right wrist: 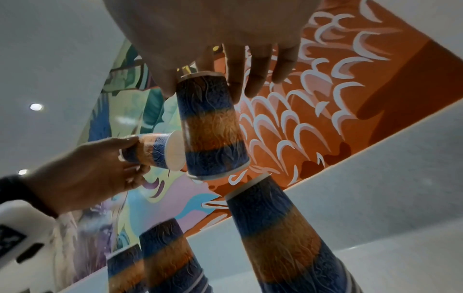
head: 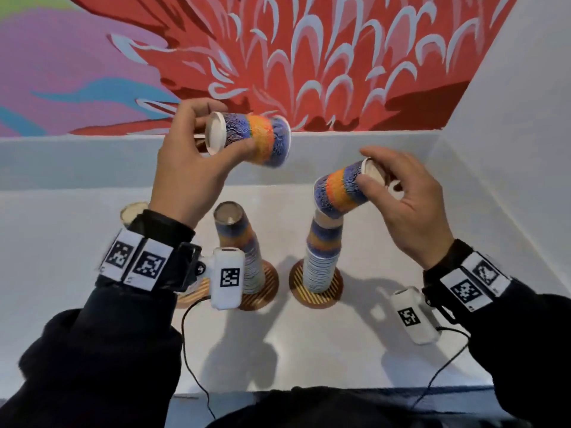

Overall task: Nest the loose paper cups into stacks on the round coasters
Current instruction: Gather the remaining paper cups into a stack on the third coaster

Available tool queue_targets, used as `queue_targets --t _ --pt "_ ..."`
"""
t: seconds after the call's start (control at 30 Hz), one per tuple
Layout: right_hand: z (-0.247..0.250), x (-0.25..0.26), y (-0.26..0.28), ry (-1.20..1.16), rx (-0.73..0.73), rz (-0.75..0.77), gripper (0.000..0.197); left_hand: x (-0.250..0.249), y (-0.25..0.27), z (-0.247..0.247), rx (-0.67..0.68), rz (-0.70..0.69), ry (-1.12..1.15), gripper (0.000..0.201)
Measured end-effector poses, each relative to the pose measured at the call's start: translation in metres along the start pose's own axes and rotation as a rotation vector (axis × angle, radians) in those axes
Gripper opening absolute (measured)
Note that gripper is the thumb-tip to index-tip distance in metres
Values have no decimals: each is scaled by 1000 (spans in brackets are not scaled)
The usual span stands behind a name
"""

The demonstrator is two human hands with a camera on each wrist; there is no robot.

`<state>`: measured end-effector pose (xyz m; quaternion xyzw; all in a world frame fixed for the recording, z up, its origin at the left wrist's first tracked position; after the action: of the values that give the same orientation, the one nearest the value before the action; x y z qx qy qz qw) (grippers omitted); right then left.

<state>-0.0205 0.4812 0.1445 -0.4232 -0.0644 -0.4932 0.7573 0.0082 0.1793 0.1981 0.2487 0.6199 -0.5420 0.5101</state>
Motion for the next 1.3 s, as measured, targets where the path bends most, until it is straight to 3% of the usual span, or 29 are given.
queue_targets --t 0.13,0.23,0.37,0.6,0.7,0.8,0.87,1.0,1.17,1.3 --pt "-21 19 -7 217 39 86 39 6 -2 27 29 -30 -43 52" --pt "-32 27 -8 325 53 86 44 12 -2 32 50 -16 -28 61" --pt "-37 35 -7 388 60 49 51 18 2 21 166 -29 -52 57" --pt "-50 23 4 518 296 -72 70 22 -5 26 162 -46 -59 55" --pt "-52 28 1 421 301 -48 68 25 -3 35 102 -22 -82 53" --pt "-50 54 -13 182 181 44 49 25 5 46 64 -6 -107 52" --pt "-56 80 -21 3 176 59 42 24 12 55 60 -15 -130 55" --pt "-89 140 -30 -256 331 109 52 14 20 83 31 -25 -133 68" --pt "-139 197 -36 -339 430 114 53 13 13 137 12 -69 -182 60" --pt "-166 219 -36 -330 472 78 52 37 7 169 -10 -18 -214 59"
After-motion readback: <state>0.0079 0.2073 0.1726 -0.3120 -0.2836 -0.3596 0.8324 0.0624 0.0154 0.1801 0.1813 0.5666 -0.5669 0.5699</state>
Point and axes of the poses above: each hand's wrist, its own y-axis away from the middle knuckle, its own z-axis out of the back of the hand, x = y × z, the point moved 1 cm from there along -y, towards the middle knuckle, and after that the axes turned 14 degrees about y, right-handed, at the moved point
